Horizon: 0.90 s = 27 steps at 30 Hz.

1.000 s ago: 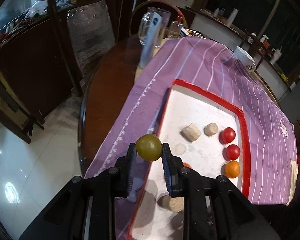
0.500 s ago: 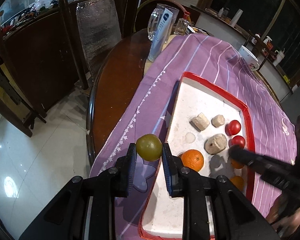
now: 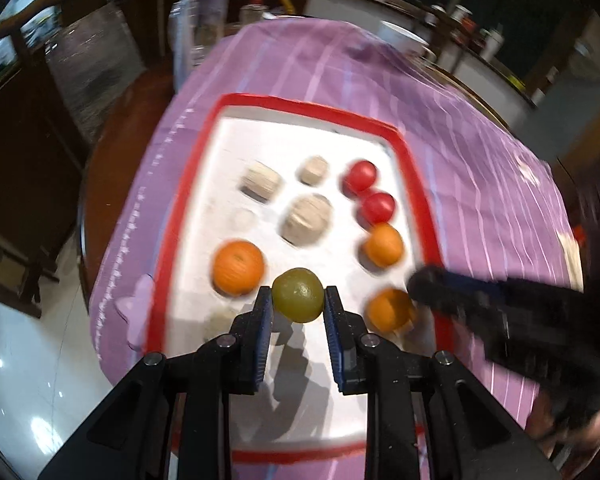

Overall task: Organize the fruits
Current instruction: 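Lower and release the olive with the left gripper while the right releases the dark ball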

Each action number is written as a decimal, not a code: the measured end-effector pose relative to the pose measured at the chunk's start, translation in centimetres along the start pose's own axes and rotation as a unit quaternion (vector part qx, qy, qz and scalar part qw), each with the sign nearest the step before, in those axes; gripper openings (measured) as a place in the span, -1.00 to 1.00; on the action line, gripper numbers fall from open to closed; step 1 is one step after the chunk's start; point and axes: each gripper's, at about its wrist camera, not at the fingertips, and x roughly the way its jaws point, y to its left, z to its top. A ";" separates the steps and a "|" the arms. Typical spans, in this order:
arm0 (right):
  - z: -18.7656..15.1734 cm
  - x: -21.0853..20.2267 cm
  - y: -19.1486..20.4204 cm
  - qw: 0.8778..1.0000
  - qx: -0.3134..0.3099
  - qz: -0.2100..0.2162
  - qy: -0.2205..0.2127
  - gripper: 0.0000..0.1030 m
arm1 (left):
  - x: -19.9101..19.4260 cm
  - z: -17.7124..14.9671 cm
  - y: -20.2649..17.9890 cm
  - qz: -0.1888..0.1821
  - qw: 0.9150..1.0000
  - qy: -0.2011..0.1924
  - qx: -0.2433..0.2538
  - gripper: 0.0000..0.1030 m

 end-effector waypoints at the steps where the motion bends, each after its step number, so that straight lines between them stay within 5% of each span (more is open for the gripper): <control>1: 0.2 -0.2 -0.1 1.000 0.001 0.001 -0.003 -0.45 | 0.0 -0.6 -0.4 -0.001 1.000 0.004 0.009 -0.54; 14: 1.5 1.5 3.2 0.999 -0.044 0.001 -0.001 -0.45 | 2.6 -2.8 0.9 0.023 0.999 0.027 -0.026 -0.54; 27: 1.8 1.1 2.6 1.000 -0.022 -0.015 -0.012 -0.45 | 2.4 0.0 3.4 0.028 0.998 -0.003 -0.052 -0.54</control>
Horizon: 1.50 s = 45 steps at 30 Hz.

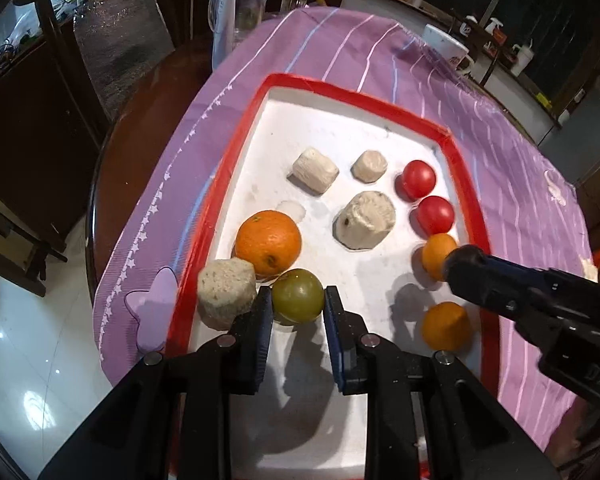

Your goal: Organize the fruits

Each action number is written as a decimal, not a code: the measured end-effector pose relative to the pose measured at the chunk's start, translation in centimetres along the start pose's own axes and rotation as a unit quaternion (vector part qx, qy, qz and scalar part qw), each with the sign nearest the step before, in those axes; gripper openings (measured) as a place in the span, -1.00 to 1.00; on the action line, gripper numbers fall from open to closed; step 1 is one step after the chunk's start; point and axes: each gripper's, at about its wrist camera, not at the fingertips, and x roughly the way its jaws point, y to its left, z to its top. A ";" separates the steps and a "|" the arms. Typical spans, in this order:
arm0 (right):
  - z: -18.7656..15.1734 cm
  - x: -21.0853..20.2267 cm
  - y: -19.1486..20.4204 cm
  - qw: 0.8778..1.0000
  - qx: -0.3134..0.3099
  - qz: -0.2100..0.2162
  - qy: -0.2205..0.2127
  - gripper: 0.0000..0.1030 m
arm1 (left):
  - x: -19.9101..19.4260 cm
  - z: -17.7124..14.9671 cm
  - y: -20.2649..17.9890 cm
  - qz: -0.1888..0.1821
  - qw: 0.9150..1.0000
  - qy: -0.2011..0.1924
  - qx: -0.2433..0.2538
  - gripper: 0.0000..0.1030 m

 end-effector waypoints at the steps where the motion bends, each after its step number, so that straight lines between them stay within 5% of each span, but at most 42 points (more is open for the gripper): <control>1: 0.0 0.0 0.1 1.000 -0.001 0.000 -0.001 -0.45 | -0.3 -0.2 -0.1 0.000 1.000 0.000 0.004 -0.54; 16: -0.8 2.8 1.1 0.998 -0.009 -0.051 0.021 -0.45 | 0.3 -1.5 0.7 0.022 1.000 0.007 -0.011 -0.52; 24: -0.9 2.6 0.9 0.999 0.006 -0.043 0.020 -0.42 | -0.2 -1.4 0.5 0.016 1.000 0.008 -0.016 0.14; 32: -0.8 0.4 -0.2 0.999 0.029 -0.037 -0.005 -0.36 | -2.1 -1.1 0.4 0.010 1.000 -0.004 -0.025 0.24; 38: -2.0 -3.5 -2.0 0.994 0.060 -0.078 -0.043 -0.33 | -3.2 -1.1 -0.9 0.035 0.999 -0.019 -0.004 0.39; 45: -4.5 -5.5 -3.3 0.991 0.061 -0.112 -0.030 -0.33 | -3.6 -1.5 -2.7 0.056 0.998 -0.021 0.010 0.41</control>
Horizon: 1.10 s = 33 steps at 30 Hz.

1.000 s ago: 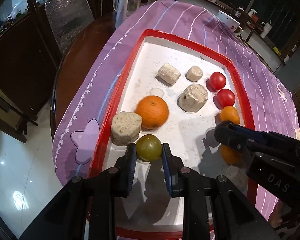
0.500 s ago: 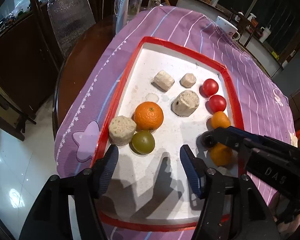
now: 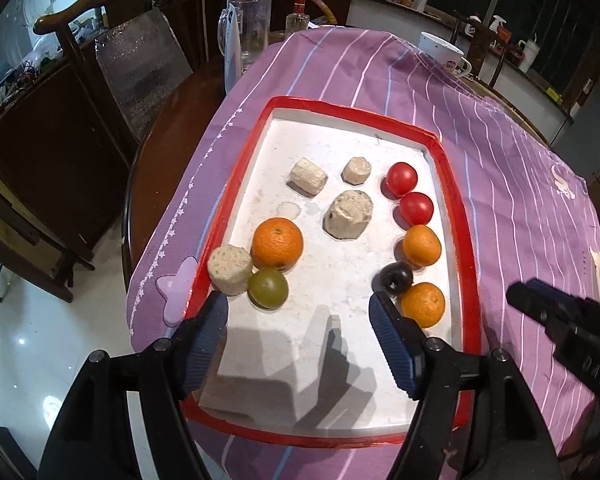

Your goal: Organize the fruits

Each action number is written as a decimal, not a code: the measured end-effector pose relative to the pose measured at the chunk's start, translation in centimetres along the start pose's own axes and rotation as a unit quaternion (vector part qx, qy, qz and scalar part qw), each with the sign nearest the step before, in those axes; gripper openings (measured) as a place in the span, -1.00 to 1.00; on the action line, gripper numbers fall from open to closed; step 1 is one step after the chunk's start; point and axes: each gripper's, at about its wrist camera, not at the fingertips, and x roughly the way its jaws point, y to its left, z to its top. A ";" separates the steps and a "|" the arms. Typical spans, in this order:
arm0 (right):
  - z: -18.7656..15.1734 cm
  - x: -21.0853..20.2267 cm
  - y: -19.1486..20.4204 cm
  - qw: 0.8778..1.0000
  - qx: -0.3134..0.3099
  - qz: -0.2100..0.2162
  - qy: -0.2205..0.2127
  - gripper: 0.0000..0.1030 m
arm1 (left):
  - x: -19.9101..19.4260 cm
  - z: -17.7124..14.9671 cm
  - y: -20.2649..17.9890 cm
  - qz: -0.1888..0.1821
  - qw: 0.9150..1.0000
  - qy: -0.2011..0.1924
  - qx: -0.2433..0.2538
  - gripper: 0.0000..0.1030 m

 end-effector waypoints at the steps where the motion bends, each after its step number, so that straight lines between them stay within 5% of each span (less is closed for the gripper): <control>1: -0.4 -0.1 -0.2 1.000 -0.002 -0.001 0.003 -0.32 | -0.2 -0.1 -0.2 0.002 1.000 0.000 -0.001 0.41; 8: -2.1 -1.0 -1.2 1.000 -0.022 0.010 0.013 -0.32 | -2.5 -0.3 -2.2 0.032 0.999 -0.014 0.002 0.55; 33: -2.8 -5.3 -5.1 0.998 -0.046 0.031 -0.024 -0.31 | -6.8 -0.8 -10.1 0.065 0.995 -0.066 0.039 0.62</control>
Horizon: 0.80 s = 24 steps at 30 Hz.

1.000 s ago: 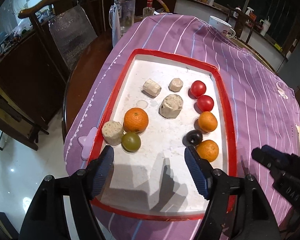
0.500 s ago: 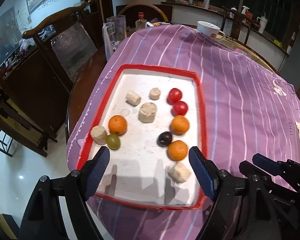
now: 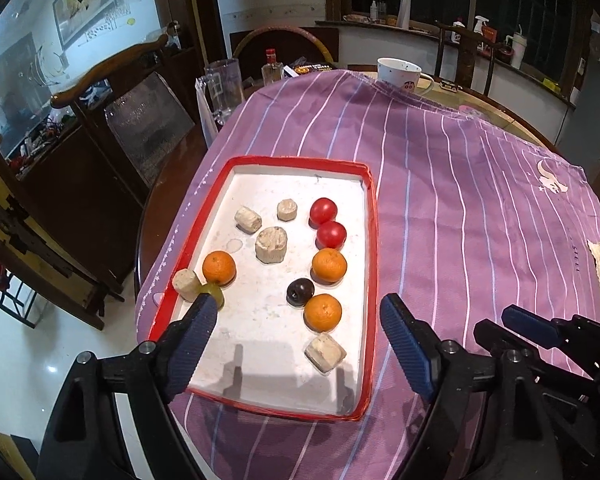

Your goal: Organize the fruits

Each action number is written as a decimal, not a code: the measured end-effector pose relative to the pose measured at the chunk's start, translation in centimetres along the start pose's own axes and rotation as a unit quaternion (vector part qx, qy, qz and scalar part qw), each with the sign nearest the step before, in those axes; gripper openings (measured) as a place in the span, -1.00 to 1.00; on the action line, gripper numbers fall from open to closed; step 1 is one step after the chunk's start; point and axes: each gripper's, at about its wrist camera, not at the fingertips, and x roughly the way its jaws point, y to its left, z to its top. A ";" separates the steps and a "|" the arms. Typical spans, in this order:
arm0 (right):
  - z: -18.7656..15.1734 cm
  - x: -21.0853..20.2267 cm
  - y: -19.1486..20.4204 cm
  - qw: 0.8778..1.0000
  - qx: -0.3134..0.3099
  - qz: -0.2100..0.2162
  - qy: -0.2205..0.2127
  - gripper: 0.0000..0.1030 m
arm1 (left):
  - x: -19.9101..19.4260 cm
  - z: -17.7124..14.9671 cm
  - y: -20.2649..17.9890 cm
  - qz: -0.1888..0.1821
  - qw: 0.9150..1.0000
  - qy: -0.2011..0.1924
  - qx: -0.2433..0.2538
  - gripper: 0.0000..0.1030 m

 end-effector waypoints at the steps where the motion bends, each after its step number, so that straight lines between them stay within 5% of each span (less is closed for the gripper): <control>1: 0.0 -0.1 -0.1 1.000 0.000 0.001 -0.001 -0.31 | -0.3 0.0 -0.1 0.004 1.000 -0.005 -0.001 0.63; 11: 0.0 -0.5 0.1 1.000 -0.016 0.021 -0.010 -0.31 | -3.3 -0.2 0.2 0.061 0.996 -0.068 -0.018 0.76; 24: -0.3 -1.6 0.0 0.999 -0.029 0.031 -0.020 -0.31 | -4.6 -0.7 -0.4 0.062 0.995 -0.068 -0.022 0.77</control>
